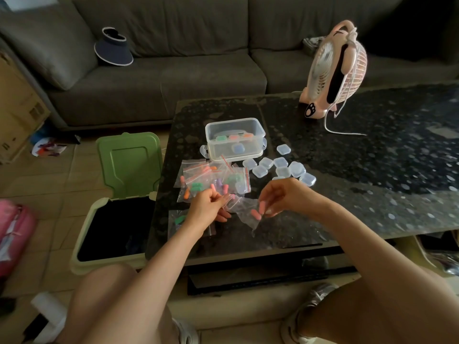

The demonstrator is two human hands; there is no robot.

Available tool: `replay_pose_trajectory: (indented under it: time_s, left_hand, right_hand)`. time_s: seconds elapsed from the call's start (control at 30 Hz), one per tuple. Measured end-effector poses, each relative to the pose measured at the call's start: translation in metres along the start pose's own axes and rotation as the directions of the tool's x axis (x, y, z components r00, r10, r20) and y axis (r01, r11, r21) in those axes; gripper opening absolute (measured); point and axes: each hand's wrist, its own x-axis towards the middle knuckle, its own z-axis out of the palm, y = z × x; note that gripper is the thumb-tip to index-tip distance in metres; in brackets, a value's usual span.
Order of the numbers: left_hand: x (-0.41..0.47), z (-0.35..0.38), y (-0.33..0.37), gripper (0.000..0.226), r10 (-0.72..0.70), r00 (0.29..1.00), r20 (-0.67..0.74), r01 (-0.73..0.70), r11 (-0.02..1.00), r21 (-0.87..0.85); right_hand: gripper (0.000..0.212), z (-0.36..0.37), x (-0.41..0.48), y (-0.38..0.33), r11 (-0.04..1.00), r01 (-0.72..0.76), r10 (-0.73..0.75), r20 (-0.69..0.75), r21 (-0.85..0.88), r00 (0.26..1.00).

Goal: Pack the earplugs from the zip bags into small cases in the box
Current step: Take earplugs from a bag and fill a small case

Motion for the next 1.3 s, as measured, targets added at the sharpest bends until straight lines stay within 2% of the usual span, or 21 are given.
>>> replay_pose_trajectory:
  time_s: [0.23, 0.37, 0.53, 0.6, 0.73, 0.9, 1.07, 1.2, 1.3]
  left_hand:
    - [-0.005, 0.003, 0.003, 0.022, -0.186, 0.980, 0.075, 0.193, 0.976, -0.098]
    - [-0.006, 0.005, 0.008, 0.022, -0.284, 0.950, 0.133, 0.296, 0.951, -0.087]
    - [-0.006, 0.006, 0.012, 0.017, -0.327, 0.934, 0.146, 0.348, 0.924, -0.156]
    - [-0.006, 0.007, 0.013, 0.006, -0.331, 0.931, 0.152, 0.356, 0.916, -0.187]
    - [-0.007, 0.009, 0.015, 0.025, -0.318, 0.941, 0.119, 0.337, 0.920, -0.201]
    - [-0.007, 0.011, 0.015, 0.011, -0.340, 0.933, 0.116, 0.356, 0.916, -0.186]
    - [-0.006, 0.012, 0.012, 0.013, -0.337, 0.936, 0.104, 0.350, 0.922, -0.164]
    - [-0.005, 0.013, 0.010, 0.023, -0.344, 0.933, 0.103, 0.355, 0.925, -0.137]
    - [-0.005, 0.013, 0.009, 0.020, -0.340, 0.934, 0.106, 0.353, 0.925, -0.142]
  right_hand:
    - [0.010, -0.003, -0.005, -0.008, 0.991, 0.019, -0.005, -0.105, 0.133, 0.994]
    - [0.009, -0.008, -0.004, -0.012, 0.996, 0.042, -0.030, -0.154, 0.076, 0.988]
    - [0.009, -0.013, 0.000, -0.008, 0.999, 0.032, -0.024, -0.193, 0.038, 0.981]
    - [0.009, -0.014, 0.002, -0.008, 1.000, 0.021, -0.016, -0.203, 0.020, 0.979]
    - [0.002, -0.014, 0.002, -0.009, 1.000, 0.007, -0.007, -0.225, 0.000, 0.974]
    - [0.014, -0.014, 0.002, -0.012, 0.999, 0.023, -0.030, -0.229, -0.035, 0.973]
    - [0.015, -0.013, 0.001, -0.012, 0.998, 0.038, -0.047, -0.214, -0.047, 0.976]
    - [0.012, -0.012, 0.002, -0.013, 0.996, 0.041, -0.058, -0.209, -0.085, 0.976]
    - [0.010, -0.012, 0.002, -0.014, 0.993, 0.040, -0.063, -0.213, -0.113, 0.975]
